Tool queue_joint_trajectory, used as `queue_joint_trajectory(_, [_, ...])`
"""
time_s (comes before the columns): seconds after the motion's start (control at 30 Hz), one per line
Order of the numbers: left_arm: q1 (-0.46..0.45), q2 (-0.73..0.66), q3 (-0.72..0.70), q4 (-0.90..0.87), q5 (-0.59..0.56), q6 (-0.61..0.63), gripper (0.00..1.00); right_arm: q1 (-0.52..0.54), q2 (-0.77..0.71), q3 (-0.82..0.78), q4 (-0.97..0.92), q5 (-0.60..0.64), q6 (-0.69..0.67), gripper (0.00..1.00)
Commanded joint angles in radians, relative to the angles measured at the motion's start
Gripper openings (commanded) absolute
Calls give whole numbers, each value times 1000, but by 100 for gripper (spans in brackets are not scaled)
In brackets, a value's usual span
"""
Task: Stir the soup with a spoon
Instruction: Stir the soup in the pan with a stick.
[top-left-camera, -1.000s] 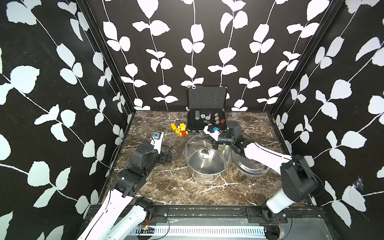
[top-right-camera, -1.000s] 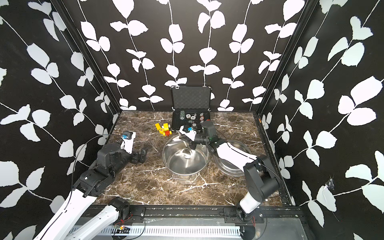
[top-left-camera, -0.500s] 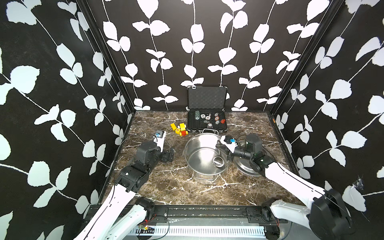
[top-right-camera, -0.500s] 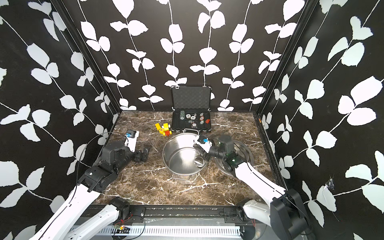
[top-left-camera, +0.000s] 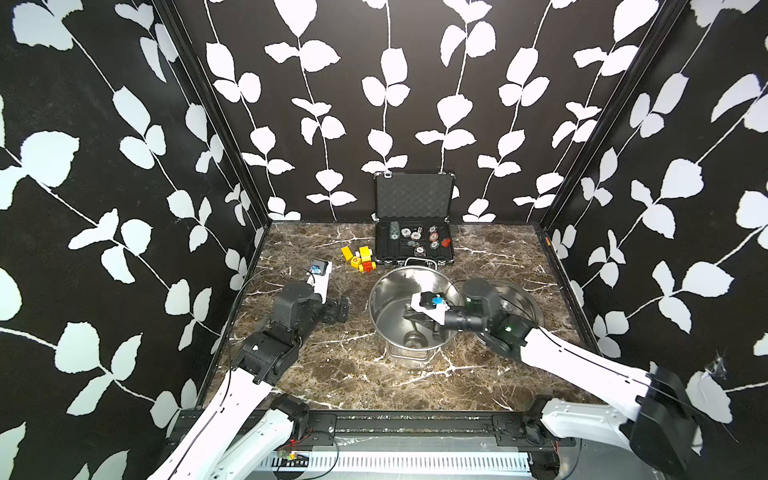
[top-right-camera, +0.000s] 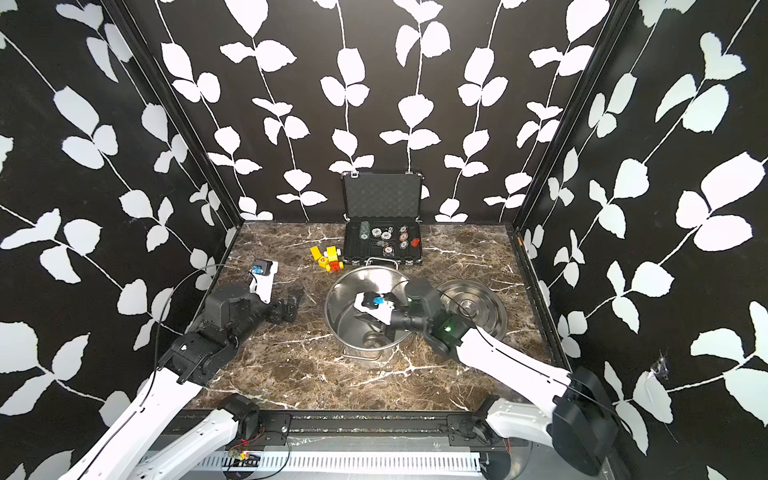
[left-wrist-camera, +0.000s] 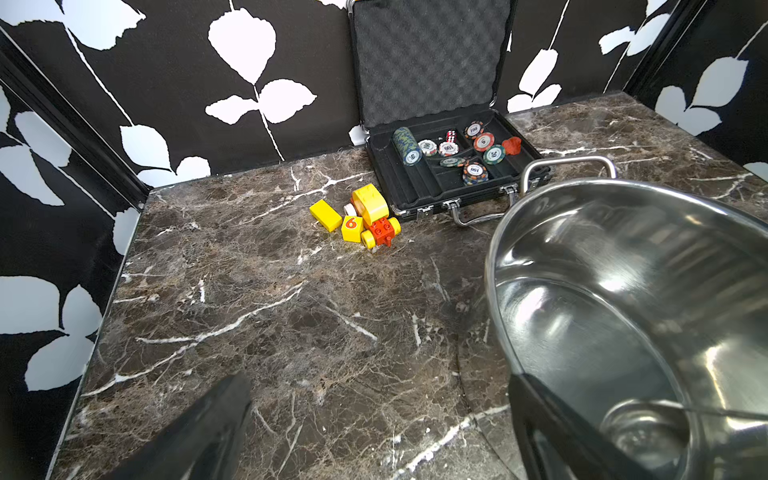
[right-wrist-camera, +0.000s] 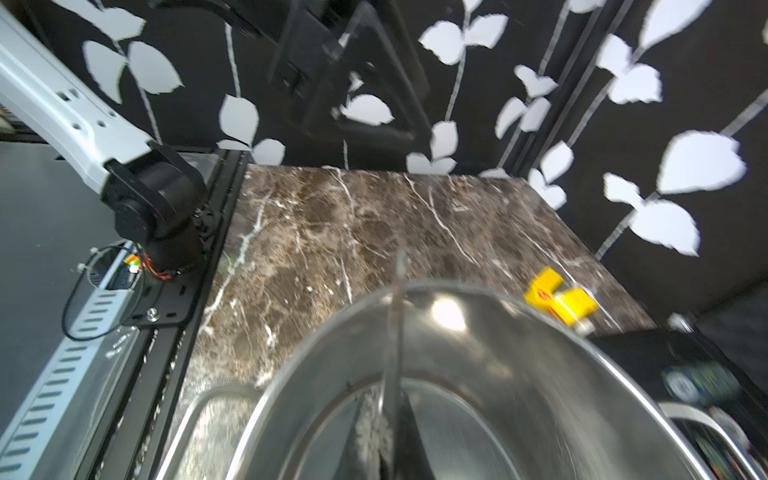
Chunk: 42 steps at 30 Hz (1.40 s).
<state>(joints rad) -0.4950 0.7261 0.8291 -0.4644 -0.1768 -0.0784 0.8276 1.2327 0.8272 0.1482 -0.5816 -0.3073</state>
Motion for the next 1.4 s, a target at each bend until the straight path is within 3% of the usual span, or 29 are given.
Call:
queue_joint_trajectory(0.0, [-2,-27,-13,9,-10,1,99,35,88,97,54,-35,-27,0])
queue_joint_trajectory(0.23, [-3,-63,-12,-23,-32,10,99,31,306,251,122,-75,-85,0])
queue_joint_trajectory(0.4, [-2,-76,-2,-41,-41,17,99,-45,426,346,168,-134,-80,0])
queue_joint_trajectory(0.6, [-2,-81,5,-52,-46,20,99,-154,452,331,232,-163,-34,0])
queue_joint_trajectory(0.77, [-2,-77,6,-49,-44,20,99,-242,379,228,251,-149,-29,0])
queue_joint_trajectory(1.07, [-2,-32,14,-13,-19,16,99,-362,93,7,131,-87,-68,0])
queue_joint_trajectory(1.37, [-2,-8,7,17,-1,5,99,-366,-149,-140,-5,-91,-31,0])
